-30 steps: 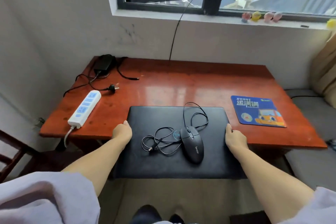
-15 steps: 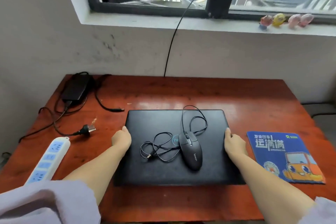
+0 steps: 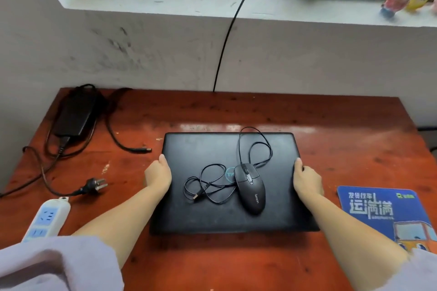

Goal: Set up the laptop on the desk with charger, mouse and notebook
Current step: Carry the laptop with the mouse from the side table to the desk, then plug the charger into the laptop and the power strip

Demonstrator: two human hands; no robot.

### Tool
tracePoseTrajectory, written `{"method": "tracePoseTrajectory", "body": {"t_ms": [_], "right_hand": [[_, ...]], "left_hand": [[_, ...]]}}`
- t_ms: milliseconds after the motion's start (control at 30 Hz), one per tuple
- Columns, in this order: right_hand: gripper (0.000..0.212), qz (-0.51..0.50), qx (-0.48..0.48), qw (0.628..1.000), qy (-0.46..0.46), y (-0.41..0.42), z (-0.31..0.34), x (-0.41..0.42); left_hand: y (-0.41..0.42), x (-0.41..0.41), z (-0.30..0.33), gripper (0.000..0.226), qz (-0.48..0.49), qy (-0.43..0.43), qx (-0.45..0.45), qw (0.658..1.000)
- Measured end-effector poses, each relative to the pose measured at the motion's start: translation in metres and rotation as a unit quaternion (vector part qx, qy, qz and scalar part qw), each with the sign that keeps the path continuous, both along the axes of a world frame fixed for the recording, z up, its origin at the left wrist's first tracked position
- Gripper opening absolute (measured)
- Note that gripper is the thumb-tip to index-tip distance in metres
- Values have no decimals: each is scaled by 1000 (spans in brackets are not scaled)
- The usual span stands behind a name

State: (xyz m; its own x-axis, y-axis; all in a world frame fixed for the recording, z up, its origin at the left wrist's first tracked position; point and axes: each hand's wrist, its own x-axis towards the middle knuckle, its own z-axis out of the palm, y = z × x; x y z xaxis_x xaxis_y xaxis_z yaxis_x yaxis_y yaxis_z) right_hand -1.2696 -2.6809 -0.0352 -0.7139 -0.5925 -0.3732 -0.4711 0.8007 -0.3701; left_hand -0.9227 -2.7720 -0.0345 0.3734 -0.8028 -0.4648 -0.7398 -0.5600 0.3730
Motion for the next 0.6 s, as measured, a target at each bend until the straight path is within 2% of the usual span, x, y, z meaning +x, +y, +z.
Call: {"method": "tracePoseTrajectory", "body": {"t_ms": [200, 500, 600], "right_hand": [[67, 16, 7, 1000, 2, -12, 2, -18], [64, 123, 54, 989, 64, -9, 2, -32], [63, 149, 74, 981, 98, -8, 4, -32]], "left_hand": [[-13, -10, 1, 59, -44, -16, -2, 999], [-13, -6, 1, 59, -152, -130, -7, 980], [-13, -5, 0, 57, -171, -145, -3, 975]]}}
